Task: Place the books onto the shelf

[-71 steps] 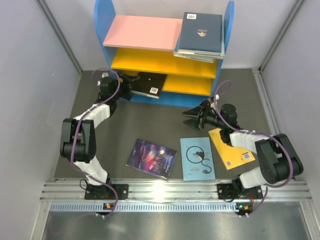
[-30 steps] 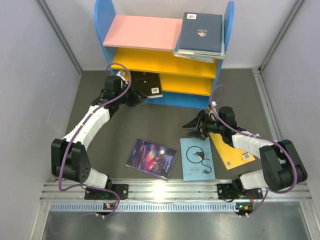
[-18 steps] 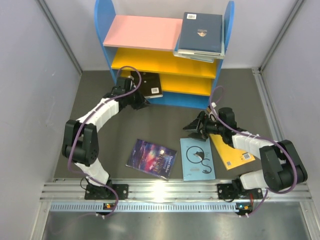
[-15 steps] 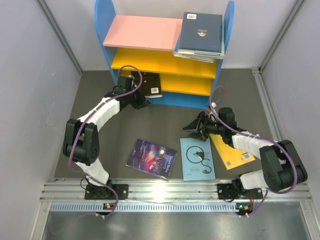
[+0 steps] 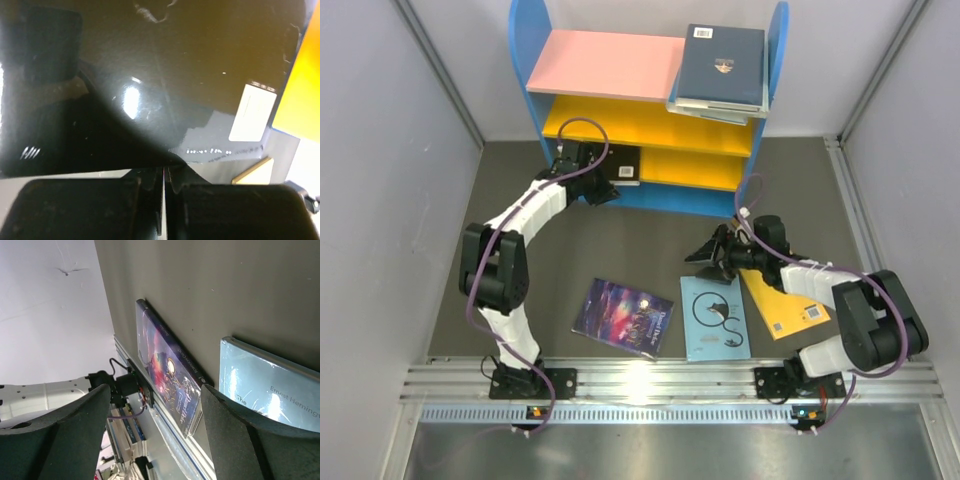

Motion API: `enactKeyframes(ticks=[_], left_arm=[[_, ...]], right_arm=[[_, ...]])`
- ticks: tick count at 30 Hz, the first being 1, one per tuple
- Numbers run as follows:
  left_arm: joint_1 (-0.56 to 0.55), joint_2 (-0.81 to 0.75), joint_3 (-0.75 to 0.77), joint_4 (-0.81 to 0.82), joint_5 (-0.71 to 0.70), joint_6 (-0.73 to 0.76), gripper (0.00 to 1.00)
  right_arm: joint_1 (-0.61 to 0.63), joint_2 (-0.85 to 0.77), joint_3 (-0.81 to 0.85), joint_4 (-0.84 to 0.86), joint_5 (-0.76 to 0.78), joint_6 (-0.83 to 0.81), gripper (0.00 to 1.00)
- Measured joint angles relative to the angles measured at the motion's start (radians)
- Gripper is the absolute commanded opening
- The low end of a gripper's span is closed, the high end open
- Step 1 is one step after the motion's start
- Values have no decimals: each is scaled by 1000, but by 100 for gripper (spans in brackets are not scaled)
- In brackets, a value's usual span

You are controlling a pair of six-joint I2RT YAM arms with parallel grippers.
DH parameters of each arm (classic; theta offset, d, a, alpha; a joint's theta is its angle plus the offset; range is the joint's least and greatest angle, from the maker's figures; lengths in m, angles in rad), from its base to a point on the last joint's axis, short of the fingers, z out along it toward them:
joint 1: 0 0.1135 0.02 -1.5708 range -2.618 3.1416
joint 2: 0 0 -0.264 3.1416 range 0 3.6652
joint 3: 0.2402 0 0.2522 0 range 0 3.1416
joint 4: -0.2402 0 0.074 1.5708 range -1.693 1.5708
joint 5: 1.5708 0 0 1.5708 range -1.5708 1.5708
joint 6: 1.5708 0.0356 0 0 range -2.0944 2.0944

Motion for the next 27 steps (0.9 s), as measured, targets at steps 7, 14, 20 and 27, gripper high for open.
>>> enactKeyframes(ticks=[7,14,20,27], left_arm=[[-1,8,7,0,-115,-12,13],[0,-34,7,-84,-200,-11,59],[7,-273,-39,-189,-247,-8,93],[51,-502,-168,-352,-212,-8,95]], right_arm=[[-1,27,20,2,-6,-1,72],[-1,40,76,-21,-39,-11,87],[13,158,367,-200,-98,-148,100],[78,402,733,-543,-142,-422,100]])
